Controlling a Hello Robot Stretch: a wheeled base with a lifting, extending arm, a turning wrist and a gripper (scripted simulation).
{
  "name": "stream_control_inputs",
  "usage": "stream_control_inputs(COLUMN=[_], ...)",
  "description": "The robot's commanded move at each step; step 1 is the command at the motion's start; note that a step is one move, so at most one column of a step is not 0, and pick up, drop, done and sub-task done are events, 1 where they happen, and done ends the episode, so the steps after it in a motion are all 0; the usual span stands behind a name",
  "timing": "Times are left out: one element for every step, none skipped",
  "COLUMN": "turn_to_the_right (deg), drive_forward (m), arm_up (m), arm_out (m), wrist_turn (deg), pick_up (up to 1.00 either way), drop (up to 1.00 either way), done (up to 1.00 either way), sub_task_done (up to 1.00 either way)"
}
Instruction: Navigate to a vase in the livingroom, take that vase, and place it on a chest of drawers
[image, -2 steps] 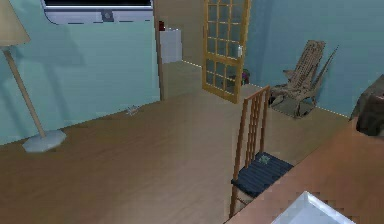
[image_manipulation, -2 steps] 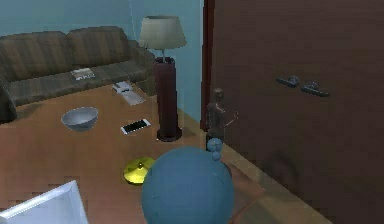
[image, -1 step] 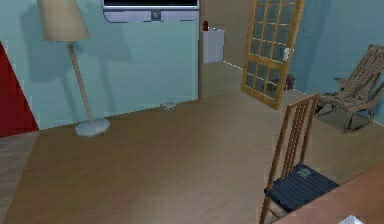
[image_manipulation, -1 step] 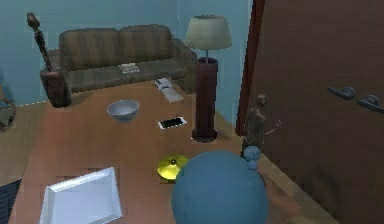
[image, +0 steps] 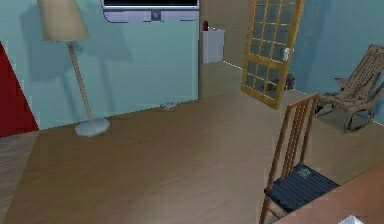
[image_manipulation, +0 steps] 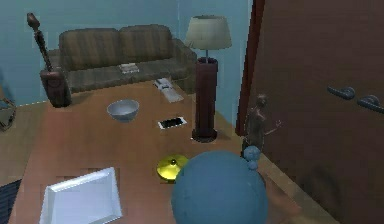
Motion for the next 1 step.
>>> stream_control_inputs(turn_to_the_right=[0.0], drive_forward=[0.0], arm_up=[0.36], arm_out=[0.0], wrist_turn=[0.0], pick_up=[0.0], drop=[0.0], done=[0.0], sub_task_done=[0.0])
